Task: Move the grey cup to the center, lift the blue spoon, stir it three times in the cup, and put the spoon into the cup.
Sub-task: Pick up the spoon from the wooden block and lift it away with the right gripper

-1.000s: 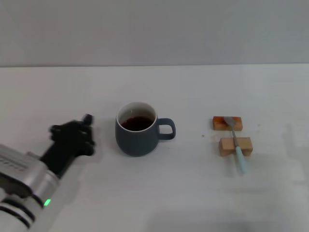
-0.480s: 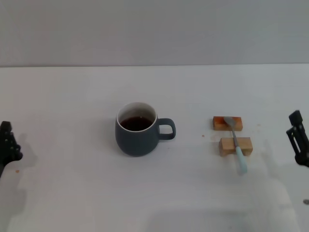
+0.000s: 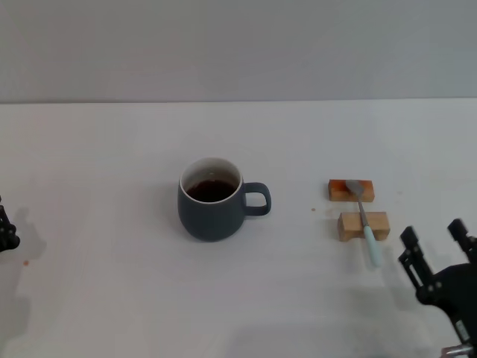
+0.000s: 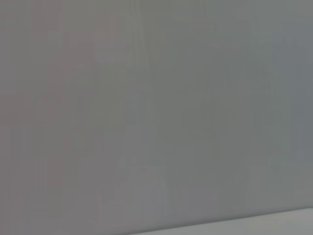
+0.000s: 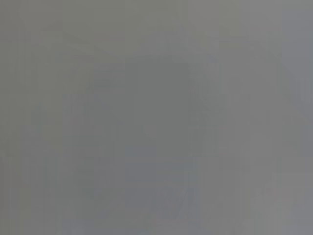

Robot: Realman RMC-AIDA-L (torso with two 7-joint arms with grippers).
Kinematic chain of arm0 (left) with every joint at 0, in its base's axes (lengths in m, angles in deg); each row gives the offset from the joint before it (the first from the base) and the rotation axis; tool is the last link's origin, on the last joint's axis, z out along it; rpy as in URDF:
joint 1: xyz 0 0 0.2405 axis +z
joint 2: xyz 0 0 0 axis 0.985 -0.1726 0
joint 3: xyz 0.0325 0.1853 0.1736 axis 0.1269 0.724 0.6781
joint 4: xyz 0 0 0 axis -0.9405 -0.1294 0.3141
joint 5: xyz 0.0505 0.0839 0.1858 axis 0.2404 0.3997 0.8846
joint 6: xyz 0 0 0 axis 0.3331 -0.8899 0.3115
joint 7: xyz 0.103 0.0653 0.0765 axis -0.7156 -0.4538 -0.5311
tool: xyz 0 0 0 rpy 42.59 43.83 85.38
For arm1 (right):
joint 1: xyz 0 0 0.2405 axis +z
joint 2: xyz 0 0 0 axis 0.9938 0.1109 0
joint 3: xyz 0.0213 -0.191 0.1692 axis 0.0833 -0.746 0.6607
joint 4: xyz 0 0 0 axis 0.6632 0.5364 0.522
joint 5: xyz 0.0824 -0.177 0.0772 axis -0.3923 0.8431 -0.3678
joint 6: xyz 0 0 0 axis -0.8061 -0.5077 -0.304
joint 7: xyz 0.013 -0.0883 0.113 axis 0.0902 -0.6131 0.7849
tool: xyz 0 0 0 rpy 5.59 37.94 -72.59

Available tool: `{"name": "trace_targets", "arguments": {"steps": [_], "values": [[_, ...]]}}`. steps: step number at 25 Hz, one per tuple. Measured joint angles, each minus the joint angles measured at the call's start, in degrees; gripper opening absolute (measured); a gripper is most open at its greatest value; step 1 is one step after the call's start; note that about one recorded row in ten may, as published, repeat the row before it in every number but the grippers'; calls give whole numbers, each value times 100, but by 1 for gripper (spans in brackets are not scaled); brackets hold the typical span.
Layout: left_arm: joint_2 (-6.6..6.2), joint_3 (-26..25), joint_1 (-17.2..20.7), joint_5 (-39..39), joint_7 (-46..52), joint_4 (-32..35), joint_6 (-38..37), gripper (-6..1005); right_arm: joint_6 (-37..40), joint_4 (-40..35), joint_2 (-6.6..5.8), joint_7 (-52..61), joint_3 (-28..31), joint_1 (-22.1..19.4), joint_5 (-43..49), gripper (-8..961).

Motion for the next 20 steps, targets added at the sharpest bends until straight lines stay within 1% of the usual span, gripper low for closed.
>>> {"name": "trace_targets", "arguments": {"steps": [1, 5, 10, 20], "values": [[0, -21, -12, -2, 0, 19, 0, -1, 0, 0, 0, 0, 0, 0, 0, 670], [0, -145, -23, -4, 10, 37, -4, -1, -426, 39, 6, -68, 22, 64, -1, 668], [8, -265, -19, -4, 27, 48, 2, -2, -633, 43, 7, -75, 37, 139, -13, 667], [1, -271, 17, 9, 27, 42, -11, -2, -1159, 100, 7, -79, 35, 383, -18, 664]]}}
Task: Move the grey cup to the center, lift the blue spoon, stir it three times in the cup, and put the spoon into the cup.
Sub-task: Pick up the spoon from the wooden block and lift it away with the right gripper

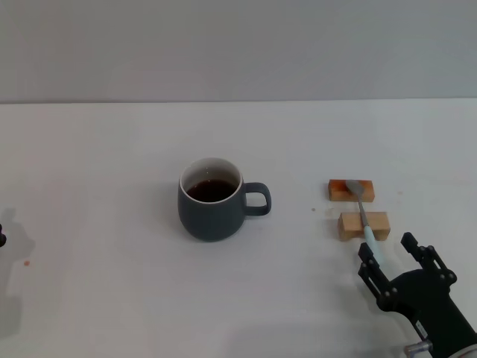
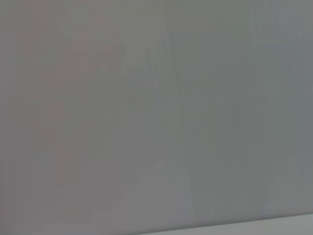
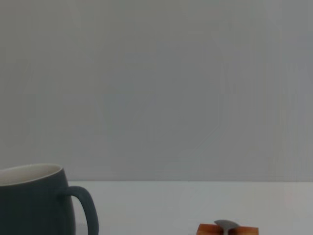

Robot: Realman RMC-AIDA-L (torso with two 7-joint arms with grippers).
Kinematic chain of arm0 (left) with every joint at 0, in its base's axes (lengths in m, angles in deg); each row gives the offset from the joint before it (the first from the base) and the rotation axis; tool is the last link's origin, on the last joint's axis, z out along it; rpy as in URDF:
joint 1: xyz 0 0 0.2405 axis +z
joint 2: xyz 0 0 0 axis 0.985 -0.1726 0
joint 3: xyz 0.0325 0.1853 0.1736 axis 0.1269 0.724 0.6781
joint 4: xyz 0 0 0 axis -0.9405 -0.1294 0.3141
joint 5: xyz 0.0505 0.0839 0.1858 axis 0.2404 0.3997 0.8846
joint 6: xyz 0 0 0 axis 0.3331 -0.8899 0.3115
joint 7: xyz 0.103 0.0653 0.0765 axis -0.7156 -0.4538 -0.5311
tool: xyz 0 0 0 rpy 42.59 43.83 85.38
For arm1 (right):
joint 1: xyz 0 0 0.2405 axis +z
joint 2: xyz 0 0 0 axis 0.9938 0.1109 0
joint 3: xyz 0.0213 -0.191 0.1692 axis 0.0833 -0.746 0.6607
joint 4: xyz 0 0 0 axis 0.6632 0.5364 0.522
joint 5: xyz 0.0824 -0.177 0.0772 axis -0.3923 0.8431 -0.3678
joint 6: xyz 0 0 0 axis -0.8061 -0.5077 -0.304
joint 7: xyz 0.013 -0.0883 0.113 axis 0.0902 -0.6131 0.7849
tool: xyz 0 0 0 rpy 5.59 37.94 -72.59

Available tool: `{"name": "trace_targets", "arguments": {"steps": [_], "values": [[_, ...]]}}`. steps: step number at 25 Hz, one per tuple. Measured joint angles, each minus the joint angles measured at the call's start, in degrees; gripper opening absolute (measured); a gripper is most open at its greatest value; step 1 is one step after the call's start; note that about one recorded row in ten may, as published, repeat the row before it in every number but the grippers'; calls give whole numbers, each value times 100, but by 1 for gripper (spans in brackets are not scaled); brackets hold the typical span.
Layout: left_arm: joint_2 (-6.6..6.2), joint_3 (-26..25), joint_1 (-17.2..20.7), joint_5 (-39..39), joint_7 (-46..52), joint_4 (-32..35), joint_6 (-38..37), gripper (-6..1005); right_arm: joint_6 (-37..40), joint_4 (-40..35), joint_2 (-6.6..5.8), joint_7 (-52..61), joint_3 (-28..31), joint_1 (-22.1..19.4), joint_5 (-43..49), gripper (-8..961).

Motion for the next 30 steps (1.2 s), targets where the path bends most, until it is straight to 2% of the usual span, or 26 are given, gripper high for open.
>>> {"name": "trace_targets", "arguments": {"steps": [30], "values": [[-1, 1, -39, 34, 0, 6, 1, -2, -353, 47, -19, 47, 143, 137, 24, 656]]}}
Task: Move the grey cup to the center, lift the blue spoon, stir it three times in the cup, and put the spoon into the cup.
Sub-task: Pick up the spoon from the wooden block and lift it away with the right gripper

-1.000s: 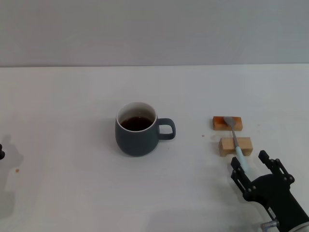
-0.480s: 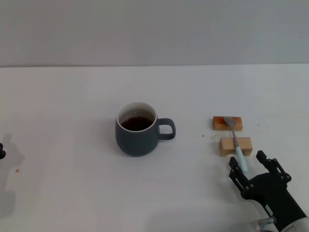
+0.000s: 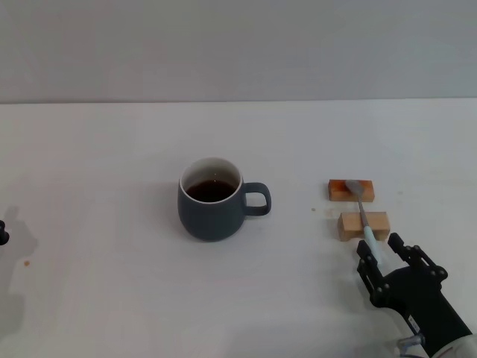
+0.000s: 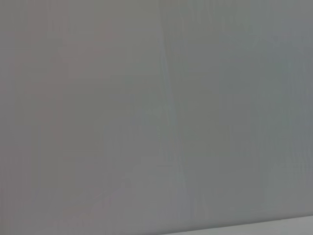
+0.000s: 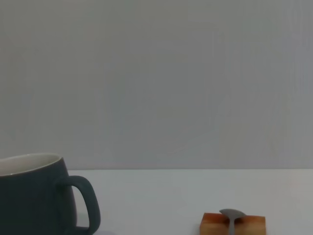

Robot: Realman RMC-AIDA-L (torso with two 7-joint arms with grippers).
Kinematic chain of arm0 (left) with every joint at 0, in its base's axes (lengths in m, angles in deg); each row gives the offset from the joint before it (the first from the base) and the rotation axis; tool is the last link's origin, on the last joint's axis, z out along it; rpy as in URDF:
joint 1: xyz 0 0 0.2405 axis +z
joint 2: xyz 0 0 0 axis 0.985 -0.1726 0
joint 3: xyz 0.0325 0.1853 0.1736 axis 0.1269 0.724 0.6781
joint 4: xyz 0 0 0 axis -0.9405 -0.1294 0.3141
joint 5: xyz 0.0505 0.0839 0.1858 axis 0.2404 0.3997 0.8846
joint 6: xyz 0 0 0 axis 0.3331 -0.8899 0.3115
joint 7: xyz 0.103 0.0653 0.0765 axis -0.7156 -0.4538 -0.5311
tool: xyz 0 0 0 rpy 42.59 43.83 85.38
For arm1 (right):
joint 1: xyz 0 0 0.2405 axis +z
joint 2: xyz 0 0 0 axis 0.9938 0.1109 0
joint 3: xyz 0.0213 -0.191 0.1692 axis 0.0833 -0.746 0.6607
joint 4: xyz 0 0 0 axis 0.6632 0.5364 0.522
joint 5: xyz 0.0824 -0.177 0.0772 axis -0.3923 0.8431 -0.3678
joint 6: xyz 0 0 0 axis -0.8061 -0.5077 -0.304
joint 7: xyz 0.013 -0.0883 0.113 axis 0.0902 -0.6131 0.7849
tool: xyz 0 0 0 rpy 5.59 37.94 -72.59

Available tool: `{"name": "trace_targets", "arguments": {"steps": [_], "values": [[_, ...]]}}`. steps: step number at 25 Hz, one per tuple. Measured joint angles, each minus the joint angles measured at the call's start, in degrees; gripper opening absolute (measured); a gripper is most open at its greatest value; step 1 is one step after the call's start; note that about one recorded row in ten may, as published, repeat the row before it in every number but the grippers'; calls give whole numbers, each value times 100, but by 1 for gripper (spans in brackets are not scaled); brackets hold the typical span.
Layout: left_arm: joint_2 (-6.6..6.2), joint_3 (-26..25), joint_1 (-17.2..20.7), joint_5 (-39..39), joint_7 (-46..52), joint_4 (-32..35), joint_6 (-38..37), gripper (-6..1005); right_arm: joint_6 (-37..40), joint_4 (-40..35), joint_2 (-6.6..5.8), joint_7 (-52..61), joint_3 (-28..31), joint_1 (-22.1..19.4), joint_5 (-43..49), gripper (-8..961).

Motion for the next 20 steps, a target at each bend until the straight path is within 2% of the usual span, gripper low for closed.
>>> {"name": "trace_targets", "arguments": {"steps": [2, 7, 20], "values": [[0, 6, -1, 0, 0, 2, 12, -2, -2, 1, 0, 0, -9, 6, 1, 655], [0, 8, -4, 0, 0, 3, 28, -2, -62, 2, 0, 0, -17, 39, 6, 436], [0, 17, -4, -2, 0, 2, 16, -1, -162, -2, -8, 0, 1, 88, 11, 372]]}}
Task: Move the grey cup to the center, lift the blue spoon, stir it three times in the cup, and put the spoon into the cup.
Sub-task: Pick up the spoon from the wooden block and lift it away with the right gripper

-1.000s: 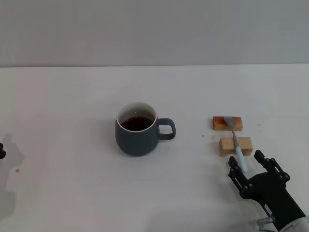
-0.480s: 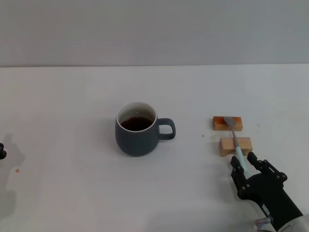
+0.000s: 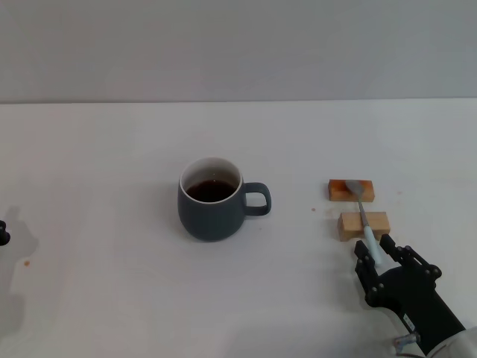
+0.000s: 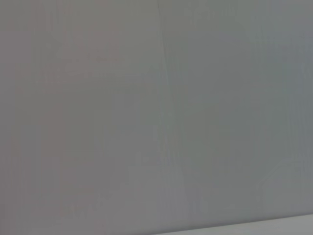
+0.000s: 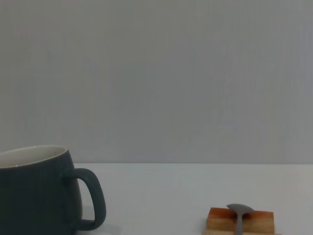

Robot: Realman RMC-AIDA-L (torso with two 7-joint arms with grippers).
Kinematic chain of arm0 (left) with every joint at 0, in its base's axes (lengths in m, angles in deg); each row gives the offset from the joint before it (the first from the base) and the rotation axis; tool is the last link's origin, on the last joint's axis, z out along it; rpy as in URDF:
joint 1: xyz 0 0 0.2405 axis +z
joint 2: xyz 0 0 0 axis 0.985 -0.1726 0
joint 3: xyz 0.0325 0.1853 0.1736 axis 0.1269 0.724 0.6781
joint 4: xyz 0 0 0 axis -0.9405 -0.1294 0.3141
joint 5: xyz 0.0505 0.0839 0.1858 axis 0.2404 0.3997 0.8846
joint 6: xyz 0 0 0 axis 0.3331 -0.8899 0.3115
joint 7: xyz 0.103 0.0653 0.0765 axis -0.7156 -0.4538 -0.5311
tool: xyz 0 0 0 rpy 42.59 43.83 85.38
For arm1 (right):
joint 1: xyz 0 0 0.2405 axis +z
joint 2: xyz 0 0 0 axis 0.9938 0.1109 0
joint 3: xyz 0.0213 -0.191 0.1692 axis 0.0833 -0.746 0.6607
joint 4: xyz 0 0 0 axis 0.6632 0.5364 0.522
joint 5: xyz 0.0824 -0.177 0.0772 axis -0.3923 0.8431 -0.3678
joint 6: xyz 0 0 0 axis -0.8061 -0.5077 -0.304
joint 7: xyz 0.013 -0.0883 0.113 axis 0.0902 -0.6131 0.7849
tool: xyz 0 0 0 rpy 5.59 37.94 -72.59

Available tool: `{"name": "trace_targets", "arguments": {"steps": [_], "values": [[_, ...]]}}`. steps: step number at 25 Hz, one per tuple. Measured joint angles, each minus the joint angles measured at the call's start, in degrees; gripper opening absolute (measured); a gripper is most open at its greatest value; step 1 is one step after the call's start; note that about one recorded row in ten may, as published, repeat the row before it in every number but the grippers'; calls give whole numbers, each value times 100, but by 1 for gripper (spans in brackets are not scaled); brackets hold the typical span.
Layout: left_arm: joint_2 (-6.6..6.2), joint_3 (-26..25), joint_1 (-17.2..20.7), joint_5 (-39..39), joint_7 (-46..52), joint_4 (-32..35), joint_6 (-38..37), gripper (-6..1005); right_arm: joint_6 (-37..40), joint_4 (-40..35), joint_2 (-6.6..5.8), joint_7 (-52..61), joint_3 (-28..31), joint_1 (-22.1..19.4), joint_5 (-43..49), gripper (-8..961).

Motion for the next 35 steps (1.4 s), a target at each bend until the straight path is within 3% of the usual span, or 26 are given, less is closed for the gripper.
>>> {"name": "trace_targets", "arguments": {"steps": [17, 31, 34, 35], "values": [[2, -19, 32, -1, 0, -16, -15, -1, -89, 12, 4, 3, 48, 25, -23, 294], [0, -15, 28, 0, 0, -2, -17, -2, -81, 76, -22, -25, 142, -17, -46, 170], [0, -5, 38, -1, -1, -11, -18, -2, -19, 417, -104, -49, 149, 8, -45, 166], [-1, 2, 41, 0, -8, -16, -19, -2, 28, 828, -240, -229, 184, 90, -45, 164]]}}
